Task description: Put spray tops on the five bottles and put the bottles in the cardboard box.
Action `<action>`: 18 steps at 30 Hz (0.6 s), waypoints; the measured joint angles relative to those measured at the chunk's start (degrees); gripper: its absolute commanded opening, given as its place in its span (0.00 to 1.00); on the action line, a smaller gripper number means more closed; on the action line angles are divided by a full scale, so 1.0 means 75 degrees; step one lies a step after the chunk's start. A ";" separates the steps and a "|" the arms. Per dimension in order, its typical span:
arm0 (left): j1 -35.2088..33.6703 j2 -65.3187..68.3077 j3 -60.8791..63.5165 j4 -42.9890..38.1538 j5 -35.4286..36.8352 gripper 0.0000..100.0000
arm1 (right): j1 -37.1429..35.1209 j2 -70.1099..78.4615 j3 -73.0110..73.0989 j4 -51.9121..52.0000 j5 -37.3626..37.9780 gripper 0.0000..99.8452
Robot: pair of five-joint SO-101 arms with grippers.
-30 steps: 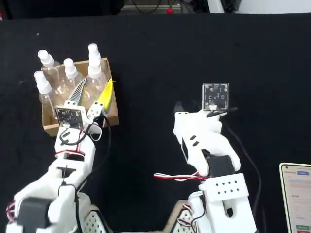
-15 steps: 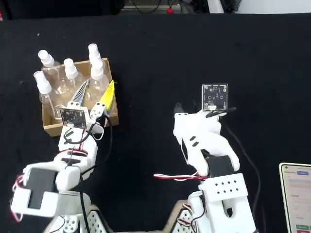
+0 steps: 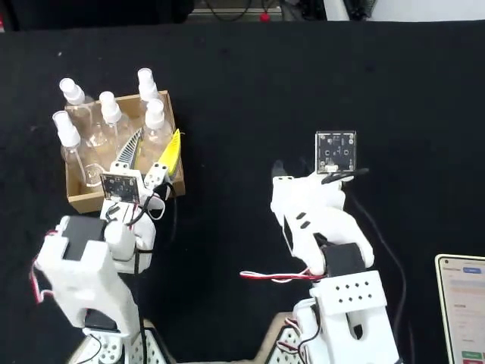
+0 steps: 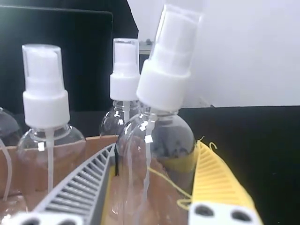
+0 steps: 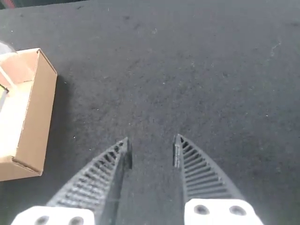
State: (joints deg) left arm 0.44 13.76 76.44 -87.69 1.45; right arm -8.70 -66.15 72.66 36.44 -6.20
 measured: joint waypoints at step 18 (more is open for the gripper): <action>-0.0012 0.1219 -0.0340 -0.0727 0.0000 0.18 | 0.0023 0.0000 0.0000 0.0000 0.0000 0.14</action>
State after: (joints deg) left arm 0.35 22.90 73.89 -93.14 1.45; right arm -8.53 -66.15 72.66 36.44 -6.20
